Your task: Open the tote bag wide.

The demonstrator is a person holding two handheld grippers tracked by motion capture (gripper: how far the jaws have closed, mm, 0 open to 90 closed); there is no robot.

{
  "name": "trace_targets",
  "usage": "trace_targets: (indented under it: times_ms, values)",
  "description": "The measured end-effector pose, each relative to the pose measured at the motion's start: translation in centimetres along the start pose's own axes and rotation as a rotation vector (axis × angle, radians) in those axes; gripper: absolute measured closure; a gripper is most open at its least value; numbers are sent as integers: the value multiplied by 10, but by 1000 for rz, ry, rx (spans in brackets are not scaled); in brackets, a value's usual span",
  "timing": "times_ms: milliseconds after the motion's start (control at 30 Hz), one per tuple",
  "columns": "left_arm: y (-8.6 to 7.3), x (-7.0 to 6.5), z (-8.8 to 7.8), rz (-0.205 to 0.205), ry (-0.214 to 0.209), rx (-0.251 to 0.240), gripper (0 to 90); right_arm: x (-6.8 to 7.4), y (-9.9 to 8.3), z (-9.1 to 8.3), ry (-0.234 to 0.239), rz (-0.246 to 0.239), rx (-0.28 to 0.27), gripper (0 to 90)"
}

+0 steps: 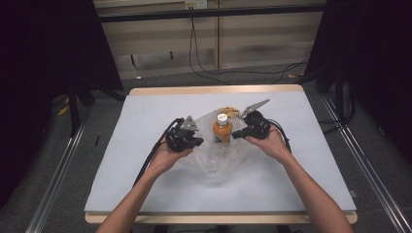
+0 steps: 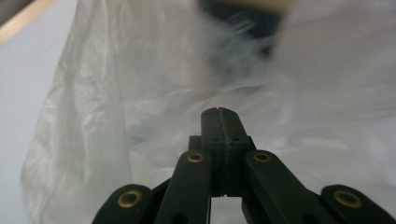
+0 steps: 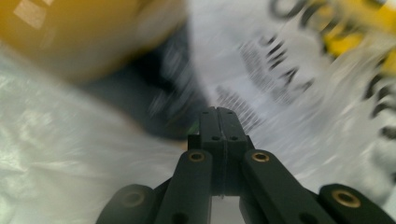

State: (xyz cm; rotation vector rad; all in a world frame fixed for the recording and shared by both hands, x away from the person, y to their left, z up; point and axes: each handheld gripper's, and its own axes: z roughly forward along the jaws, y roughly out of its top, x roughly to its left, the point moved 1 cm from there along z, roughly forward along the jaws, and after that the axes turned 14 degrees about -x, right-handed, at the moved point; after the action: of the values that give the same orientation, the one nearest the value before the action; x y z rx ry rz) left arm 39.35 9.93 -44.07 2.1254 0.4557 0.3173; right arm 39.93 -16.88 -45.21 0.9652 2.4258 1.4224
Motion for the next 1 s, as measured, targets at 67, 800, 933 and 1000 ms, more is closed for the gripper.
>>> trace_targets:
  times_ms: [67,800,933,1000]
  values:
    - [-8,9,11,-17,53,19,900,6,-14,-3,11,-16,2,900]
    - [-53,42,1,-180,92,25,900,-5,-84,-65,-103,-43,-19,900]
    - [-51,40,5,-176,64,19,900,-4,-82,-56,-95,-25,-48,900]
    - [-50,37,7,-170,35,14,900,-1,-79,-50,-86,-32,-51,900]
